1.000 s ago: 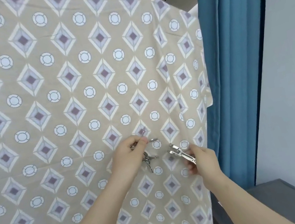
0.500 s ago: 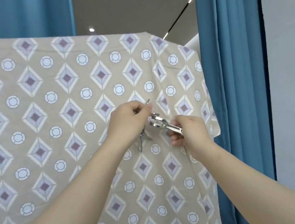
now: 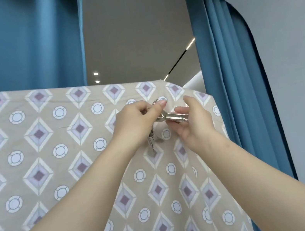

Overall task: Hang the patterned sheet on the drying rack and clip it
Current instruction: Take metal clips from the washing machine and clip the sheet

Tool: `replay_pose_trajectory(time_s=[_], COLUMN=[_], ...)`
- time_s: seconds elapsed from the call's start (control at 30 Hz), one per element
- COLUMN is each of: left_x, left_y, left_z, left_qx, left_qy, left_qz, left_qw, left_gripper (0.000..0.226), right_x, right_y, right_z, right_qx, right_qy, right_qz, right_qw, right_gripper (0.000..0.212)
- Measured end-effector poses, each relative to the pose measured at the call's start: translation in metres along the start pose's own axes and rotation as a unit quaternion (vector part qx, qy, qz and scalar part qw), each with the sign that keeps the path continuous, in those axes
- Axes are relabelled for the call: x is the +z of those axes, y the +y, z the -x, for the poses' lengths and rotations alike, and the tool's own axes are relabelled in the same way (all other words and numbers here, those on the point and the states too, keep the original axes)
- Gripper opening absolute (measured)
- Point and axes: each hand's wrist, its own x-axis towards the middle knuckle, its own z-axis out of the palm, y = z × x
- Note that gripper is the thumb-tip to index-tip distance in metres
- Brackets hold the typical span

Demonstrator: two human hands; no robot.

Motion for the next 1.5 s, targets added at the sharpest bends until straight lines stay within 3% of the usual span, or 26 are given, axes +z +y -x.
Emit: replay_pose_trajectory(time_s=[0.13,0.2,0.37,0.57,0.67,0.8,0.87,0.93,1.07,1.3,1.5], left_x=[0.002,0.003,-0.002,-0.018,-0.014,-0.005,-0.003,-0.003,-0.003,-0.002,0.001], left_y=[0.006,0.006,0.012,0.036,0.040,0.019,0.009,0.005,0.009,0.006,0.008], left_z=[-0.018,-0.026,-0.032,-0.063,-0.085,-0.120,-0.127,-0.130,-0.135,-0.137,-0.135], left_qx=[0.033,0.030,0.057,0.179,0.288,0.388,0.339,0.237,0.127,0.121,0.132], left_qy=[0.043,0.051,0.056,0.207,0.255,0.207,0.132,0.062,-0.006,0.006,0.021], left_qz=[0.016,0.034,0.060,0.119,0.042,-0.216,-0.340,-0.410,-0.410,-0.429,-0.438], left_qw=[0.998,0.998,0.995,0.954,0.922,0.872,0.867,0.878,0.903,0.895,0.889], left_gripper=[0.042,0.046,0.051,0.032,0.020,0.019,0.021,0.028,0.031,0.026,0.027], right_x=[0.027,0.036,0.046,0.050,0.050,0.044,0.042,0.042,0.045,0.054,0.061], right_y=[-0.014,-0.020,-0.032,-0.045,-0.049,-0.050,-0.053,-0.057,-0.062,-0.080,-0.075], right_z=[-0.006,-0.010,-0.018,-0.039,-0.052,-0.066,-0.072,-0.077,-0.091,-0.112,-0.125], right_qx=[0.054,0.070,0.025,-0.048,-0.075,-0.116,-0.144,-0.172,-0.216,-0.290,-0.332], right_qy=[0.011,0.026,0.080,0.128,0.153,0.186,0.200,0.211,0.229,0.266,0.244], right_qz=[-0.157,-0.175,-0.070,-0.027,0.001,0.025,0.052,0.075,0.088,0.091,0.201], right_qw=[0.986,0.982,0.994,0.990,0.985,0.975,0.968,0.959,0.945,0.915,0.889], right_gripper=[0.023,0.023,0.031,0.033,0.033,0.035,0.037,0.039,0.041,0.045,0.043])
